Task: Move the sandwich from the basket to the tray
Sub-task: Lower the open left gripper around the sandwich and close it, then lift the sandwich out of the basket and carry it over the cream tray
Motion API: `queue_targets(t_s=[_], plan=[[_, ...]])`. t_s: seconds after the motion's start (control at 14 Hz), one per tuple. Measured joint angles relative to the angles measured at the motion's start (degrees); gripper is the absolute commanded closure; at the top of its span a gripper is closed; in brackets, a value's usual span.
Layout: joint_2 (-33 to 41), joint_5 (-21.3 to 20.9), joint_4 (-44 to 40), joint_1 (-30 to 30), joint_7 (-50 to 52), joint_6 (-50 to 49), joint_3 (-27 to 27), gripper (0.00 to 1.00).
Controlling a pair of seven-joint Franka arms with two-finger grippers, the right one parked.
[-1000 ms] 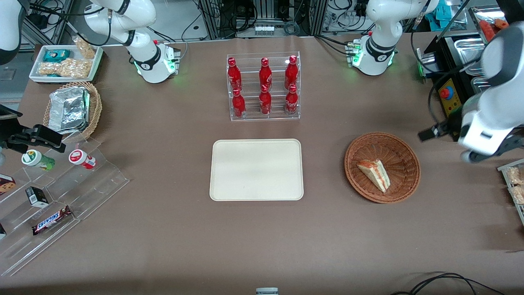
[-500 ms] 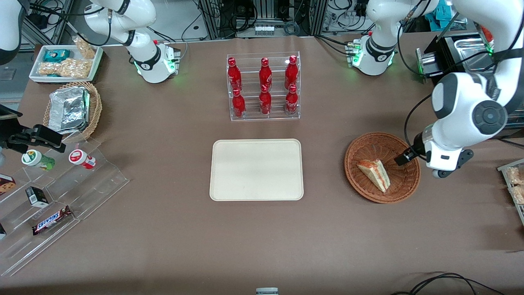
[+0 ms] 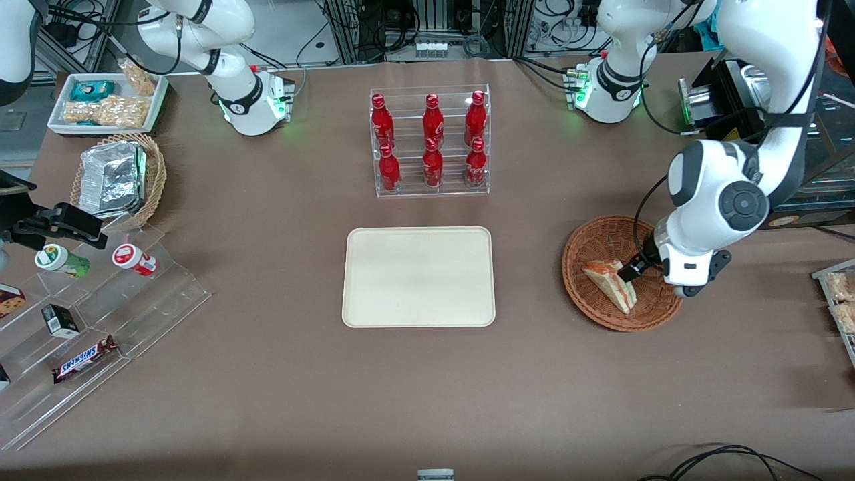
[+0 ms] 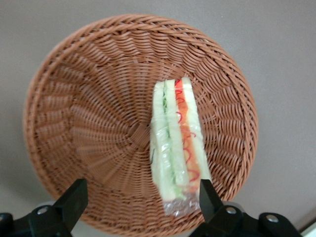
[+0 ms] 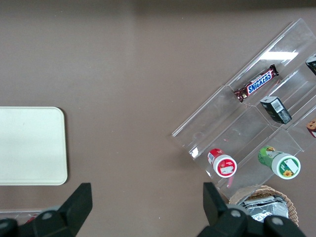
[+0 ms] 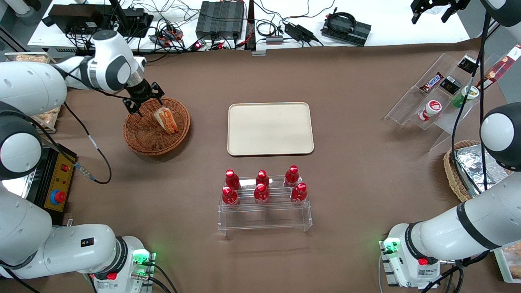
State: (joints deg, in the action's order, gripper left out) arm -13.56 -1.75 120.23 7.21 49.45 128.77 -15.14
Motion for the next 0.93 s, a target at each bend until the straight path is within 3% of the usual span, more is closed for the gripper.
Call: queue_targets(t_s=[0.86,0.93], plan=[[-5.96,0.00,0.43,-1.97,2.24,8.19,0.07,0.00],[-6.04,0.00,0.45,-1.97,2.24,8.19,0.07,0.20]])
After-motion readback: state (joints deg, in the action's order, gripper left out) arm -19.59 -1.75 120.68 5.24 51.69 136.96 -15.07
